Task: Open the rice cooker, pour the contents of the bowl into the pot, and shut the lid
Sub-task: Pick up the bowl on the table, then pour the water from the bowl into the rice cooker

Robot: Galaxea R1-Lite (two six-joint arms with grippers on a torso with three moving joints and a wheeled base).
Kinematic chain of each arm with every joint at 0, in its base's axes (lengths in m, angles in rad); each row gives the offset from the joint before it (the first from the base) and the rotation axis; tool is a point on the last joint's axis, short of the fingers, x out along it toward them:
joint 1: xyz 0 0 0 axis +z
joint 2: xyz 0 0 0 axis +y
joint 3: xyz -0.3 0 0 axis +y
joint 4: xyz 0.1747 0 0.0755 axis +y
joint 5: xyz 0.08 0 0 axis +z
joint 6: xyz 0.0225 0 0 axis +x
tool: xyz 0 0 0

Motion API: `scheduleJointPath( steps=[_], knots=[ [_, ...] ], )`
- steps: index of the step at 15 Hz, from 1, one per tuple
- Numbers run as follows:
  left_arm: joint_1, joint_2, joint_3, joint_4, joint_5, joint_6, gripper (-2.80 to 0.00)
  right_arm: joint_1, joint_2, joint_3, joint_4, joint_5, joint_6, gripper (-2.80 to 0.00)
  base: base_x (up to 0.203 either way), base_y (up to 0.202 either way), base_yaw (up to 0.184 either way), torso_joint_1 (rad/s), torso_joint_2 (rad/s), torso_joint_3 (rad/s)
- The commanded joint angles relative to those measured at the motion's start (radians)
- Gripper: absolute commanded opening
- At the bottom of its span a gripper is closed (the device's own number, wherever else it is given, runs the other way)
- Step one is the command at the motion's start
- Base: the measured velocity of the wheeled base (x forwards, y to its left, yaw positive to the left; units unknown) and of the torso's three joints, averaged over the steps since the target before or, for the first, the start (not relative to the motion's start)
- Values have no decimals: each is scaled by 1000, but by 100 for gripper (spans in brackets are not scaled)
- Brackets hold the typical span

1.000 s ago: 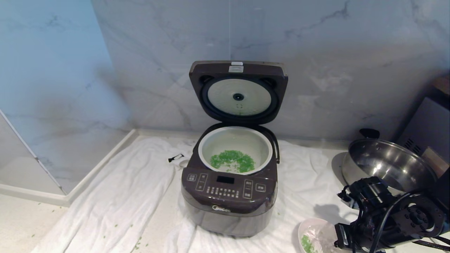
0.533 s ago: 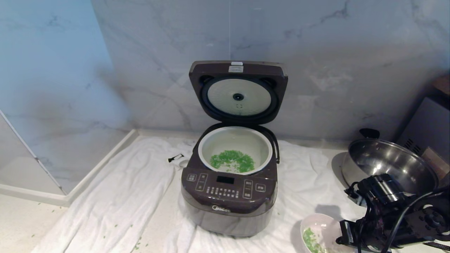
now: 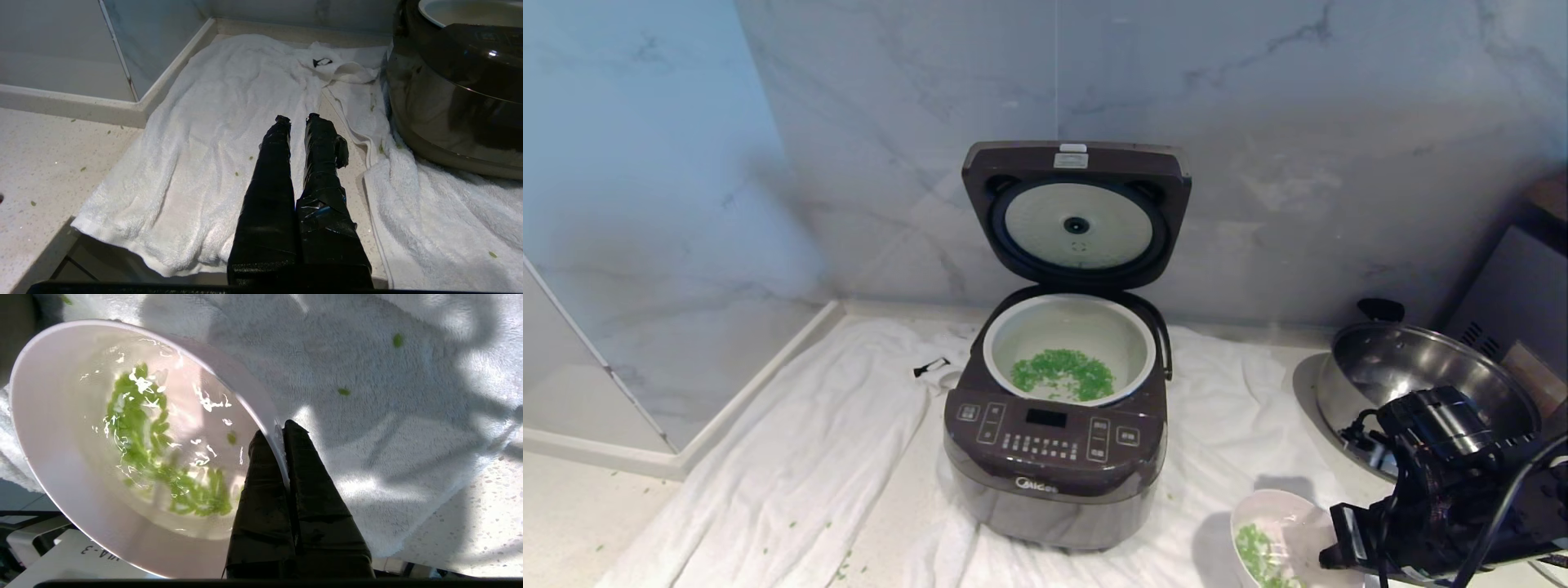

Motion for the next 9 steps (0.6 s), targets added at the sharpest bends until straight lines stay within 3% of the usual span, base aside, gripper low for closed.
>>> scheduleJointPath(
  steps=[1, 4, 7, 9],
  knots=[
    [0, 0, 0, 0, 1, 0, -280, 0, -22, -5, 2, 2, 2, -280, 0, 0, 0, 0, 0, 0],
    [4, 0, -1, 0, -1, 8, -280, -7, -27, 6, 4, 2, 0, -280, 0, 0, 0, 0, 0, 0],
    [4, 20, -8, 2, -54, 120, -280, -18, -21, 15, 2, 4, -3, -280, 0, 0, 0, 0, 0, 0],
    [4, 104, -104, -4, -93, 88, -280, -19, -21, 15, 2, 4, -5, -280, 0, 0, 0, 0, 0, 0]
  ],
)
